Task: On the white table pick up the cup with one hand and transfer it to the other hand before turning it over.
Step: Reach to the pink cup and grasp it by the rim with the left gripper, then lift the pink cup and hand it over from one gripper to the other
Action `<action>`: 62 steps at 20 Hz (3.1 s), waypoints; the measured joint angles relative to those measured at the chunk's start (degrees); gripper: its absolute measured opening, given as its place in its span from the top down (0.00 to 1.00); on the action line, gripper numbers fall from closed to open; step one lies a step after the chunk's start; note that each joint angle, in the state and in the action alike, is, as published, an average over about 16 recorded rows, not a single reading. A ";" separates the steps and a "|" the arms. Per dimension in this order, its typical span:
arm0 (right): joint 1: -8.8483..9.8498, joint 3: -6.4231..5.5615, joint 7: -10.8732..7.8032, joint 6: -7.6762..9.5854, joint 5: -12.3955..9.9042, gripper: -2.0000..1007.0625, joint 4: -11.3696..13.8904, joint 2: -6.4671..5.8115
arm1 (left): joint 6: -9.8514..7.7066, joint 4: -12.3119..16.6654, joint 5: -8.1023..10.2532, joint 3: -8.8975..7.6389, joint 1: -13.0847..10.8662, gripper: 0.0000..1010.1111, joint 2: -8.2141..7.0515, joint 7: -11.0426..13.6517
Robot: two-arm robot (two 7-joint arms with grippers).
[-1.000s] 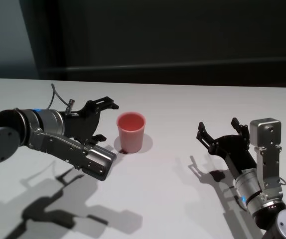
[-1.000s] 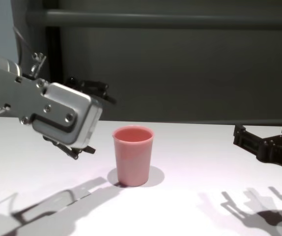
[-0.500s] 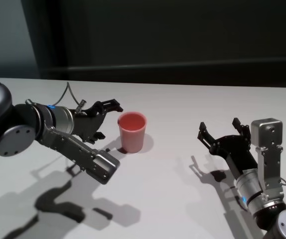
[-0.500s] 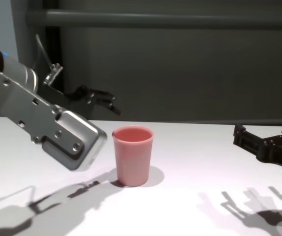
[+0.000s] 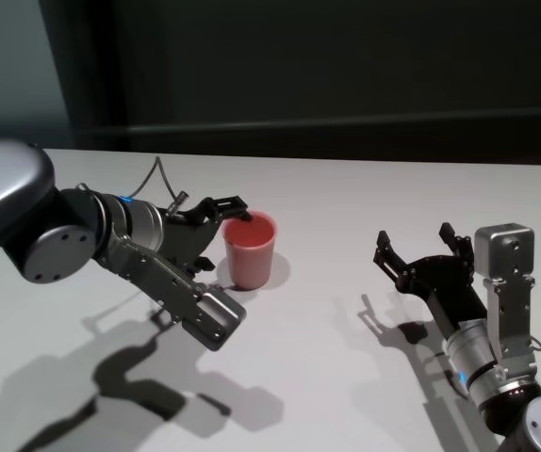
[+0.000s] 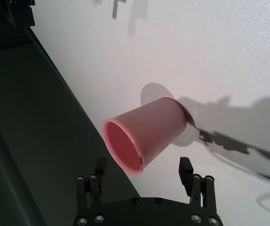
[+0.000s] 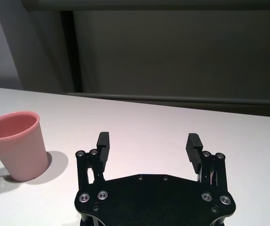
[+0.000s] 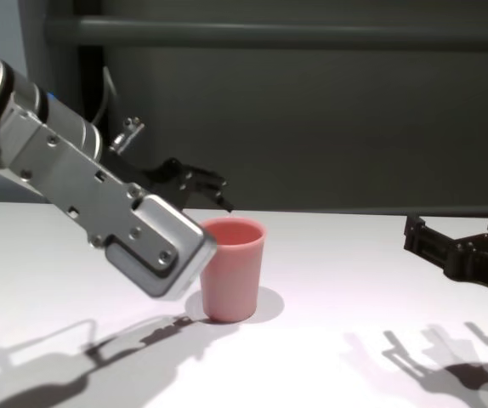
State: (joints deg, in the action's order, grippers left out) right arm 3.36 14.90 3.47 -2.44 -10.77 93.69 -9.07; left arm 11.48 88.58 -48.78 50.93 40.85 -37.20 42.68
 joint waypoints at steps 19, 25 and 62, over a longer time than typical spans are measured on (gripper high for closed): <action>0.00 0.00 0.00 0.00 0.00 0.01 0.00 0.00 | 2.83 -8.37 -0.30 5.53 5.16 0.01 5.25 1.18; 0.00 0.00 0.00 0.00 0.00 0.01 0.00 0.00 | 2.78 -8.73 -0.23 6.43 5.67 0.07 5.21 0.95; 0.00 0.00 0.00 0.00 0.00 0.01 0.00 0.00 | 2.48 -6.68 8.76 5.76 4.97 0.96 2.54 -2.79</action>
State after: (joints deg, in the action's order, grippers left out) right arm 3.36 14.90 3.47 -2.44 -10.77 93.69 -9.07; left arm 13.97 81.90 -40.02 56.68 45.82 -34.66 39.88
